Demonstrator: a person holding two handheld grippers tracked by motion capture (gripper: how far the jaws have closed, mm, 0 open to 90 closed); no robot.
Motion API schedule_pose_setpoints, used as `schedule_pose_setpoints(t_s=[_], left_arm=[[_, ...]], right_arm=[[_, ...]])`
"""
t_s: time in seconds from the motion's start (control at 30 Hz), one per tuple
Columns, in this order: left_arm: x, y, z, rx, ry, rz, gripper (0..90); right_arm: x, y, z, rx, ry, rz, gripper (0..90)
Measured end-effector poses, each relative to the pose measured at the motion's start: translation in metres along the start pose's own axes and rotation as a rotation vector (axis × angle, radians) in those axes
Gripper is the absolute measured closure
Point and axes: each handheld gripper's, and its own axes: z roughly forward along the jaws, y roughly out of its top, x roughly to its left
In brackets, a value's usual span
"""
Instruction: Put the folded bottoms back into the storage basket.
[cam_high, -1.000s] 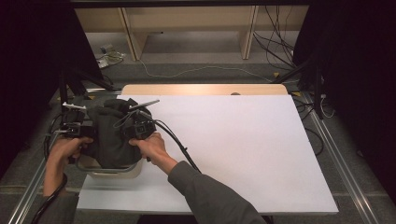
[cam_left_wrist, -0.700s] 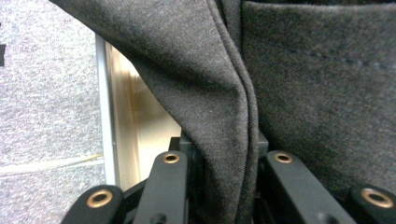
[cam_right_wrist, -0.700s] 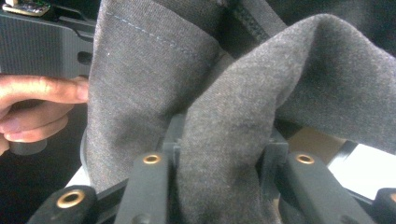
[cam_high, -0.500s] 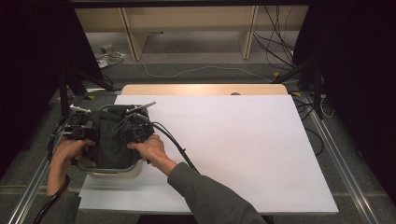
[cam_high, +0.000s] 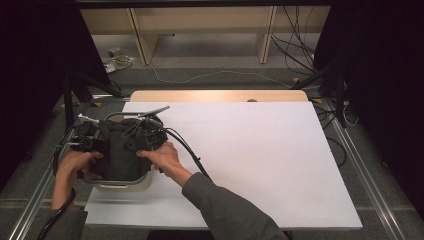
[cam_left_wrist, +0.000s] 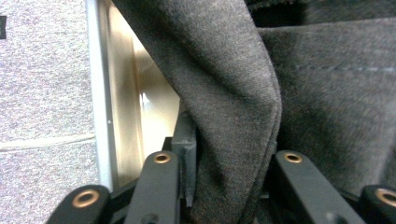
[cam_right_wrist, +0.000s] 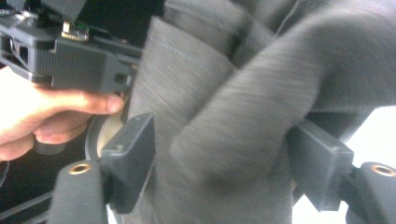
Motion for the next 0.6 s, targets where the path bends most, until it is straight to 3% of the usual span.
schedule_pose_setpoints(t_s=[0.3,0.6], left_arm=[[0.001,0.003,-0.016,-0.056,-0.011,-0.016,53.7],[0.002,0.004,-0.023,-0.092,-0.021,-0.020,48.4]], right_arm=[[-0.003,0.007,-0.016,-0.054,0.013,0.001,20.8],[-0.007,0.010,-0.029,-0.085,0.010,0.001,20.3]])
